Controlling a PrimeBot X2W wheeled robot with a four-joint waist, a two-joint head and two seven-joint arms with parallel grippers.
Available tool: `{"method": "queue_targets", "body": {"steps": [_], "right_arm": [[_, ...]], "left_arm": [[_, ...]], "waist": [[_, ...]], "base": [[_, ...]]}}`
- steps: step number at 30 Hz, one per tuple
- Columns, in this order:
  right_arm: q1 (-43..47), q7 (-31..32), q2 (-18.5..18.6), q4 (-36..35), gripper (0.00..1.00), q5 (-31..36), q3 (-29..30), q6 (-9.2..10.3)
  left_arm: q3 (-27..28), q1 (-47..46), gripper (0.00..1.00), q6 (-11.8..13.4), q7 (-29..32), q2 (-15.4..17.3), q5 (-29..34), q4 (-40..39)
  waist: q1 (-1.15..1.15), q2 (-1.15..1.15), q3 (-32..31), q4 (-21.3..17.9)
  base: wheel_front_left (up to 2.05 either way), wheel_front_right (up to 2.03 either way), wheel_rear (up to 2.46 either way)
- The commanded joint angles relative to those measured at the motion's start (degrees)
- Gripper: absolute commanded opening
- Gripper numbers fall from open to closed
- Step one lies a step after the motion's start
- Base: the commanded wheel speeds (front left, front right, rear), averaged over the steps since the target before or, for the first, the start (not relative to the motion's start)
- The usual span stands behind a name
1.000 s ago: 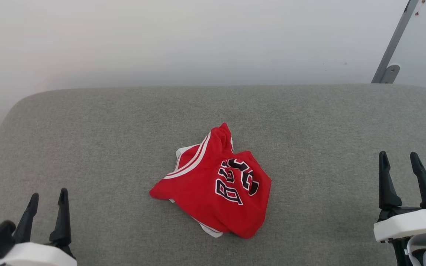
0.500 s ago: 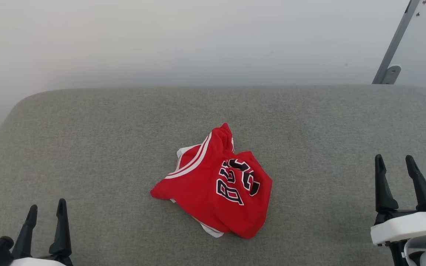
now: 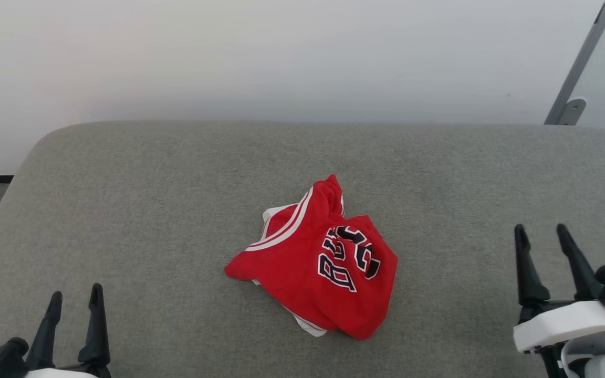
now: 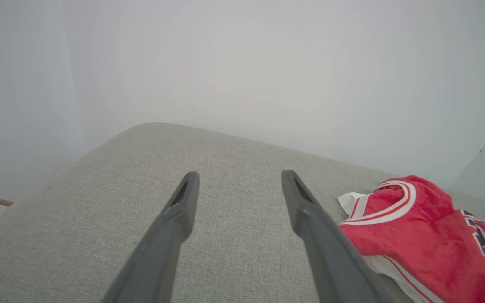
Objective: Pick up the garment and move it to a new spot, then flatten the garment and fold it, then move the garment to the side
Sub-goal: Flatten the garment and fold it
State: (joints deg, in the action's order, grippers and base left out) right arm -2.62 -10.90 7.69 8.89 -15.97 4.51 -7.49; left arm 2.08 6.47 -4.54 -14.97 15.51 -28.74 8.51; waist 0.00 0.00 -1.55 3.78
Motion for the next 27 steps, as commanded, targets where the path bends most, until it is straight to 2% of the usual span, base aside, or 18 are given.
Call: {"method": "queue_targets", "body": {"steps": [1, 11, 21, 27], "right_arm": [[0.4, 0.3, 0.2, 0.0, 1.0, -0.4, -0.5, 0.0], [-3.4, 5.6, 2.9, 1.7, 1.0, -2.4, -7.2, 0.0], [-9.9, 15.5, 7.4, 6.4, 1.0, -7.2, -15.4, 0.0], [-15.8, 24.8, 11.8, 11.6, 1.0, -11.5, -22.7, 0.0]], "left_arm": [[0.0, 0.7, 1.0, -0.2, -0.3, -0.2, 0.2, -0.2], [-2.0, -1.3, 1.0, -0.9, -0.3, -1.0, 1.0, 0.4], [-4.7, -4.2, 1.0, -1.4, -0.2, -1.7, 0.9, 1.4], [-6.8, -6.5, 1.0, -2.0, -0.2, -2.1, 0.6, 2.6]], "waist": [[0.0, 0.0, 0.0, 0.3], [0.0, 0.0, 0.8, 3.9], [0.0, 0.0, 3.5, 8.4], [0.0, 0.0, 6.2, 11.8]], "base": [[0.0, 0.0, 0.0], [0.0, 0.0, 0.0], [0.0, 0.0, 0.0], [0.0, 0.0, 0.0]]}}
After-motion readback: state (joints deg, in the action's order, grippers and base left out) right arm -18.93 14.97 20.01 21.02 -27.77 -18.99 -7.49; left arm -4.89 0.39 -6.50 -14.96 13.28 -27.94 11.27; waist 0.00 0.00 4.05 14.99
